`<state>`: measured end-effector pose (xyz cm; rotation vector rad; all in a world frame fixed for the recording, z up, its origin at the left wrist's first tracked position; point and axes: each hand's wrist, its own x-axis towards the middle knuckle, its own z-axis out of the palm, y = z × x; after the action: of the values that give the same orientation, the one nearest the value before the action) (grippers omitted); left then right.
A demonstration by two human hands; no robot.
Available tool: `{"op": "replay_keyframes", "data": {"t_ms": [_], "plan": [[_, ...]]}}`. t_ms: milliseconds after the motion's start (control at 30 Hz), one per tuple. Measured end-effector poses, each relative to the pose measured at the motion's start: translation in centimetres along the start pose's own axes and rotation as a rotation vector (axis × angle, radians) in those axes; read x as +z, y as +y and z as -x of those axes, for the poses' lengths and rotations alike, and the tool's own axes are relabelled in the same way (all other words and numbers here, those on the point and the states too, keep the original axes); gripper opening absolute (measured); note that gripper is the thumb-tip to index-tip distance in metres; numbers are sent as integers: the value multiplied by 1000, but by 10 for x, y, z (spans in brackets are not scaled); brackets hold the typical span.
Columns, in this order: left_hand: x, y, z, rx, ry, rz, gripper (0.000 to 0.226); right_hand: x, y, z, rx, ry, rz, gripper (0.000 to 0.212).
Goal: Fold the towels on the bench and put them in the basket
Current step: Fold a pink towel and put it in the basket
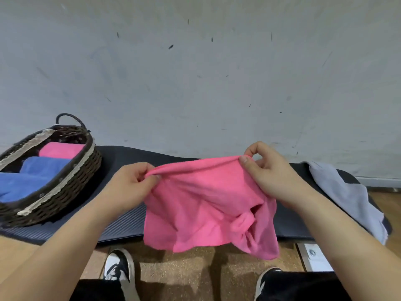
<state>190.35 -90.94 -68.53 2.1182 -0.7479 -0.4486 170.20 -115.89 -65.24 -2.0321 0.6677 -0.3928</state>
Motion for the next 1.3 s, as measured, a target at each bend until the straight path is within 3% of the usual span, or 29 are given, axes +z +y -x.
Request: {"op": "replay_keyframes", "data": {"t_ms": [67,133,200,267,467,600,833,900,1000,1100,1200,1300], "plan": [[-8,3,10,-44,8,220,23,-10,-3,6,64,-83,-23,17],[-18,7,18,-109,-72,365,40,-22,-8,12,168,-221,-219,16],[-32,8,20,-183,-238,443,56,-33,-14,16,294,-420,-524,14],[-43,8,15,-245,-323,426,60,-37,-13,11,338,-481,-607,12],[-36,-15,-27,-240,-119,-4,9,7,31,-41,203,-51,175,4],[-19,-49,-57,-201,-18,-117,14,34,52,-80,160,66,523,6],[-8,-81,-114,-178,255,-176,15,66,79,-129,226,222,472,9],[-4,-84,-123,-173,304,-244,35,77,84,-133,208,238,407,10],[7,-72,-122,-138,216,-275,57,88,93,-134,134,220,390,22],[32,-57,-104,38,-17,-391,65,91,79,-128,92,90,493,33],[66,-60,-72,-78,-383,-656,97,99,54,-100,151,-281,752,63],[80,-77,-52,-99,-439,-743,102,111,48,-63,315,-605,920,98]]}}
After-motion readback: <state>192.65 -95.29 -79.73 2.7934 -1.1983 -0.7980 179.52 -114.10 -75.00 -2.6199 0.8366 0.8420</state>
